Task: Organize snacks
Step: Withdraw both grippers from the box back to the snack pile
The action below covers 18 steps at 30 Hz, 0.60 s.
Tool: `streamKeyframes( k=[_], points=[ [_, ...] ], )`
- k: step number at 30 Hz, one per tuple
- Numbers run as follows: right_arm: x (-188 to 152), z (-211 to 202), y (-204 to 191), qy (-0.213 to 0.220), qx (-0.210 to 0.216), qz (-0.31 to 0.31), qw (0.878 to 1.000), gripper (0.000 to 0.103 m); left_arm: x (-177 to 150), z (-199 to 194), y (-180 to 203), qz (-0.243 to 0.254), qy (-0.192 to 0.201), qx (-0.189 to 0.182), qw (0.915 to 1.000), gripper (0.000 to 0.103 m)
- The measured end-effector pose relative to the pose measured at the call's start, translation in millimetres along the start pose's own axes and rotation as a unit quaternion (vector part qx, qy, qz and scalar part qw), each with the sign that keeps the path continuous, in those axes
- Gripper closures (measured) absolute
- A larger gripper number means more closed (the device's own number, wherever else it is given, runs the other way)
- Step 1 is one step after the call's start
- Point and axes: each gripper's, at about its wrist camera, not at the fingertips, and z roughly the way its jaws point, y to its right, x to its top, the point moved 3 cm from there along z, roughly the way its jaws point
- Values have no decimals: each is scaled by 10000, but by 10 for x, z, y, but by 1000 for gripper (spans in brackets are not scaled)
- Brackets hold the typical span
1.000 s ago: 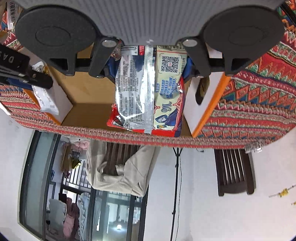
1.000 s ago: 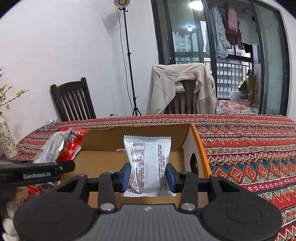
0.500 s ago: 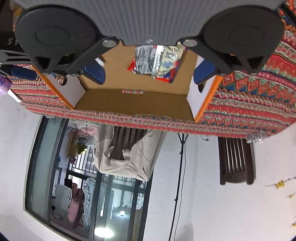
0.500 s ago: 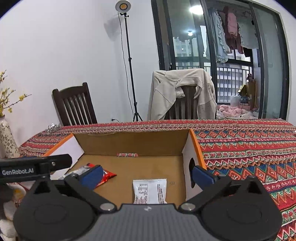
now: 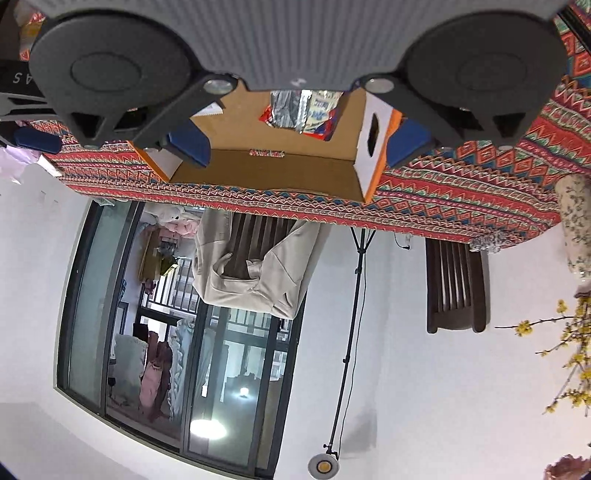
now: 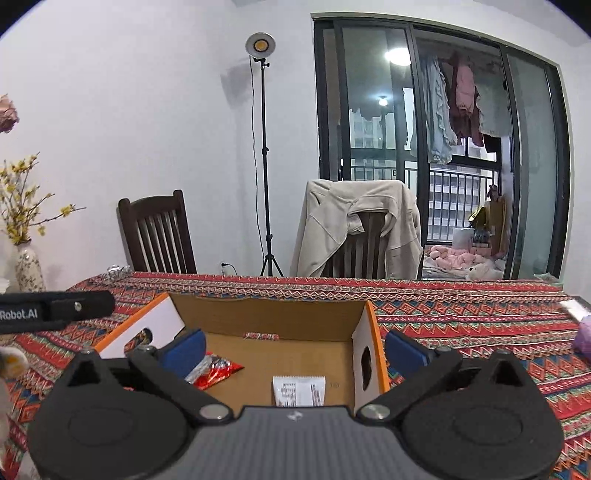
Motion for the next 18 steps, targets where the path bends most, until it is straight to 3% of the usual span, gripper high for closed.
streamKeyframes(
  k=[6,18],
  points=[
    [-93,-286,-12,-22,-72,-104,9999,0,-112,-244,-56,4,-26,17,10000,0],
    [-610,-725,-50,-426,-111,-262,9987,0,-756,-561,-227,128,-633,29,9979,0]
  ],
)
